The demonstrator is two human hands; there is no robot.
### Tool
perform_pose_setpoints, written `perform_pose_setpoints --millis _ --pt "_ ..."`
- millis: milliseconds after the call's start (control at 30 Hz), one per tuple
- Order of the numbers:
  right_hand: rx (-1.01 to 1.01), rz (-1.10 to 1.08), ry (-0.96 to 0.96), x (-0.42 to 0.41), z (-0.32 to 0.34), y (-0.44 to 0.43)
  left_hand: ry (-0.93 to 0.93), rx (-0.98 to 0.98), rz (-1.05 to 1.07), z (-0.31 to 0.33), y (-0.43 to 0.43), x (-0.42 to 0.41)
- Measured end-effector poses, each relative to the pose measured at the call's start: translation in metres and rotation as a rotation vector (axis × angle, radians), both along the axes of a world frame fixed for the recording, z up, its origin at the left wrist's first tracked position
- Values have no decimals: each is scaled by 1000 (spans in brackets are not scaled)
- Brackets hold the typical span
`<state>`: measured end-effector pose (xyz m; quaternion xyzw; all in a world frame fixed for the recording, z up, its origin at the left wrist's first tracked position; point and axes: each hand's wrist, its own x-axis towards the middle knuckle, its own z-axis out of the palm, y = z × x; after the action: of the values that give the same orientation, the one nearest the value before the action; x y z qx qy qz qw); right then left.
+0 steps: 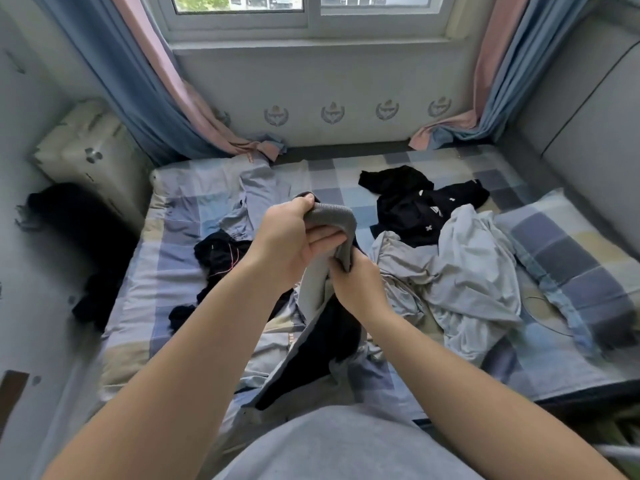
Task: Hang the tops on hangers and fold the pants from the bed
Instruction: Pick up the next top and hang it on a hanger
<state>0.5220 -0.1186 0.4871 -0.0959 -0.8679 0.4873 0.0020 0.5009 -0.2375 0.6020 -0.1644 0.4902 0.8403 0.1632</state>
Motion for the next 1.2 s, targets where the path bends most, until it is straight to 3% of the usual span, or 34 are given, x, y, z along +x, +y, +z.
perform_pose_setpoints --millis 200,367,700,767,900,1000,1067,1200 --pt "126 21 -299 5 -54 29 34 64 78 -2 -14 -13" --pt "-99 80 -246 8 -37 49 18 -96 71 -29 -21 -20" --pt "-532 -120 -76 -13 58 31 159 -656 -715 -100 -13 29" --pt "-591 -131 -44 -14 71 23 207 -736 -777 -112 -2 40" --pt "-739 -134 18 -19 93 16 204 -967 -650 -131 11 45" --pt "-876 -139 32 -24 96 17 255 -1012 -476 -127 6 38" --pt "-935 -81 -12 -21 90 22 257 -861 -332 -114 0 30" --pt "-736 7 -92 -5 64 37 172 -511 -124 -90 -13 11"
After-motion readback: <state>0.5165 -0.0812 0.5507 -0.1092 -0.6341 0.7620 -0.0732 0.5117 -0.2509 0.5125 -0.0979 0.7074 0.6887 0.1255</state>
